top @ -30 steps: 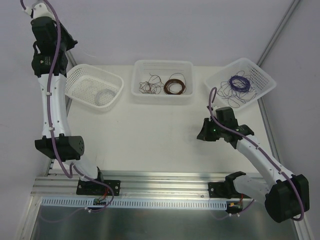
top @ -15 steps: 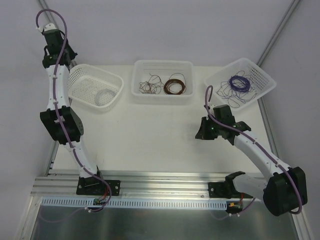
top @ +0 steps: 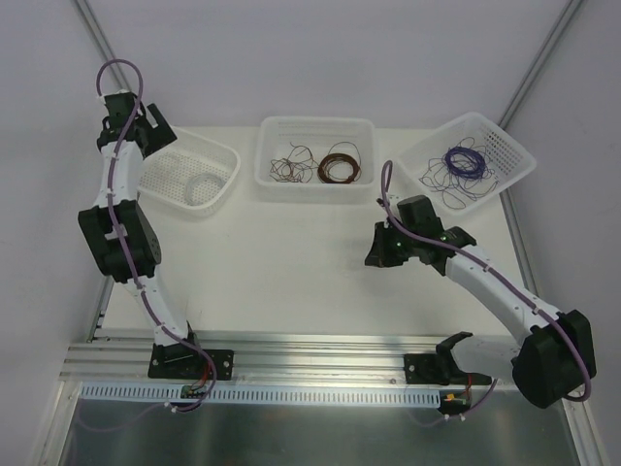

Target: Untangle the cables

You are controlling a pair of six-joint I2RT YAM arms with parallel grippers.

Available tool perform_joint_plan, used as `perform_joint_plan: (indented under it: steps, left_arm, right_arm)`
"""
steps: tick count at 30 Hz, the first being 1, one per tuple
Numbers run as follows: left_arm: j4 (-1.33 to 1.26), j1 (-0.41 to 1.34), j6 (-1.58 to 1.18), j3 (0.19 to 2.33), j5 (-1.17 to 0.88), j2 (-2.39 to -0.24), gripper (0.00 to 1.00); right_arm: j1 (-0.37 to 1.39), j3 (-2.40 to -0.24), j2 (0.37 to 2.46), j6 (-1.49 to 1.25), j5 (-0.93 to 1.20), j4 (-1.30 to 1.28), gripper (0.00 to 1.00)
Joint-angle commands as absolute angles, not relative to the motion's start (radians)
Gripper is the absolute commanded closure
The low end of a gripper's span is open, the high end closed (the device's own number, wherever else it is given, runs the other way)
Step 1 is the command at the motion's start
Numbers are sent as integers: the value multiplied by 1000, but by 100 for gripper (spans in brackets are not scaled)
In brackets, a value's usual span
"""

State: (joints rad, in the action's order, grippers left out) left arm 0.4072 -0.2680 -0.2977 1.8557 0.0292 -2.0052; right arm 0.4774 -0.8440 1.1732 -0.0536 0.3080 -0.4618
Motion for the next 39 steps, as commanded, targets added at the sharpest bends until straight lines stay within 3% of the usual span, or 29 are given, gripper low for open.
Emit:
perform_joint_plan:
  steps: [1, 10, 15, 20, 24, 30, 39]
  left_arm:
    - [382, -258, -310, 1778, -49, -1786, 2]
    - [387, -126, -353, 1356, -173, -1343, 1]
    - [388, 47, -342, 1119, -276, -1125, 1]
    - [387, 283, -357, 957, -324, -1005, 1]
    - [365, 461, -359, 855, -292, -1003, 1]
    - [267, 701, -322, 842, -175, -1110, 1]
    - [169, 781, -336, 985, -143, -1408, 7]
  right_arm:
    - [555, -914, 1198, -37, 334, -448, 99]
    - [719, -993, 1293, -93, 270, -384, 97]
    - [738, -934, 1348, -161, 244, -311, 78]
    - [738, -893, 1353, -169, 134, -330, 69]
    - [738, -868, 1327, -173, 52, -371, 60]
    - [729, -831, 1282, -173, -54, -411, 56]
    - [684, -787, 1235, -178, -64, -422, 58]
